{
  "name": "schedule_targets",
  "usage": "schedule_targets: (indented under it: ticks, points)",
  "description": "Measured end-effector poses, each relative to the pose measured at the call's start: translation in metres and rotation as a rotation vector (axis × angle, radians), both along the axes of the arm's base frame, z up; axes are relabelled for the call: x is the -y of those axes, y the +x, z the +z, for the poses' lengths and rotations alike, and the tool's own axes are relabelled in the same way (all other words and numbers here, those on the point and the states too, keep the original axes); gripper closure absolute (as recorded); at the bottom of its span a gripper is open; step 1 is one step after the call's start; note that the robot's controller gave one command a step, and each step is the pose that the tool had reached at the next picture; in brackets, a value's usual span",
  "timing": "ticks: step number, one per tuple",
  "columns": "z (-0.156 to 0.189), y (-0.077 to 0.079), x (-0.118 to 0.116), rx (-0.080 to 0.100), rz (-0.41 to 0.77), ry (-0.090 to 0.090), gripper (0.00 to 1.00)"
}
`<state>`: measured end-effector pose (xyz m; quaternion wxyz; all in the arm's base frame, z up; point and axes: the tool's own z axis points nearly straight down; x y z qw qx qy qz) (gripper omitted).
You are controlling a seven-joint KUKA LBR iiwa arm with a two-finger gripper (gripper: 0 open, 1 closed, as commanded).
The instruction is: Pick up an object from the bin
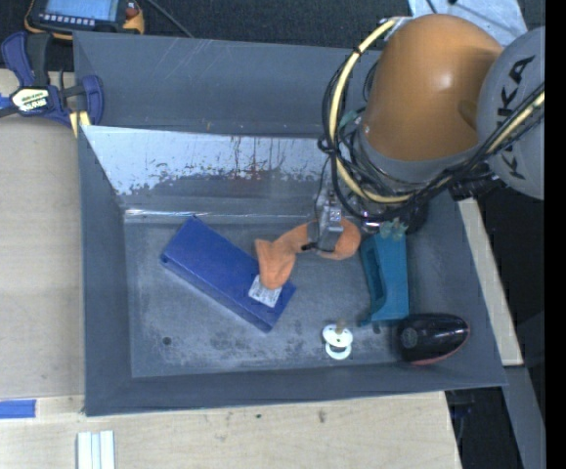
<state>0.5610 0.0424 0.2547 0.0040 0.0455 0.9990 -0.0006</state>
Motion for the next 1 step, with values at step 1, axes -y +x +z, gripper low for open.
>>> schedule_targets:
  ticks: [1]
  points:
    - [-0.0266,0.013,-0.001,-0.005,-0.144,0.003,1.0]
